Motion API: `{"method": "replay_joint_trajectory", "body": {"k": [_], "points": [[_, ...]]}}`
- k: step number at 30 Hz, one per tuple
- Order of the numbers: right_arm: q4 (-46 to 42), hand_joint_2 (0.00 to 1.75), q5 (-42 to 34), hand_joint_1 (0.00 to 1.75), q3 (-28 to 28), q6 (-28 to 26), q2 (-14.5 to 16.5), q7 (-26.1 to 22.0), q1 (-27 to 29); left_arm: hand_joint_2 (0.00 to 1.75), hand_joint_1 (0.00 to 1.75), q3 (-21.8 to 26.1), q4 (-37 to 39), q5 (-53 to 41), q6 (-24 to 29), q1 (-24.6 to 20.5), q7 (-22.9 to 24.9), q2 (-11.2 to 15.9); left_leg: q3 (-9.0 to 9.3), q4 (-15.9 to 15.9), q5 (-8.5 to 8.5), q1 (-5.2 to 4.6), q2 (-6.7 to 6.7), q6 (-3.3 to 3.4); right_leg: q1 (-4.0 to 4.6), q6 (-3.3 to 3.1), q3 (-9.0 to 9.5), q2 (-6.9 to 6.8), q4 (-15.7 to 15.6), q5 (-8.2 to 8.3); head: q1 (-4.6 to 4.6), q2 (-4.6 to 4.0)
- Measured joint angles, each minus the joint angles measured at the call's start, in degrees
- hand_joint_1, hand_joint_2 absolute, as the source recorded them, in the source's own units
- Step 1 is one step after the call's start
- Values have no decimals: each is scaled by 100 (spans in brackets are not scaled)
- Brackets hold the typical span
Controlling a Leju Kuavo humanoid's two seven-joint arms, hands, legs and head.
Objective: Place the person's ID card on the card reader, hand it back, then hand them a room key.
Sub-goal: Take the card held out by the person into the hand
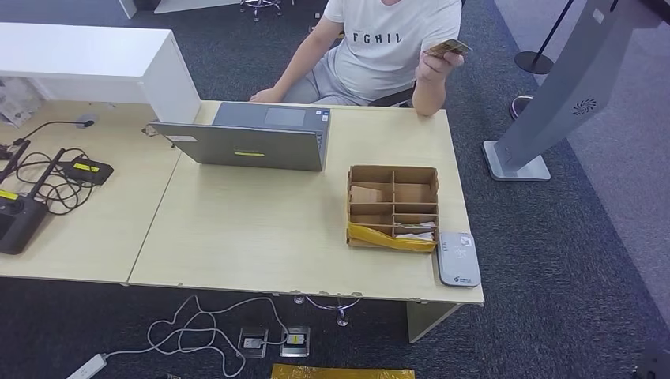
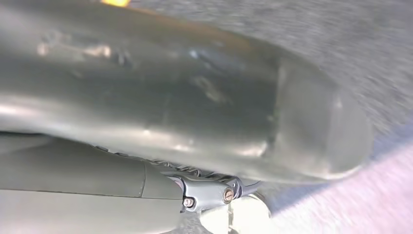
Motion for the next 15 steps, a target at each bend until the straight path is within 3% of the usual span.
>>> {"method": "replay_joint_trajectory", "body": {"k": [8, 15], "points": [[-129, 0, -328, 0, -272, 25, -930, -79, -792, 0, 0, 1, 0, 42, -24, 1, -50, -1, -1, 0, 1, -3, 0, 1, -4, 2, 0, -1, 1, 2, -1, -1], [-305, 0, -301, 0, -280, -47, -1729, -183, -1976, 0, 0, 2, 0, 93, -51, -1, -97, 0, -3, 1, 7, -9, -2, 10, -9, 1, -2, -6, 2, 6, 0, -1]]}}
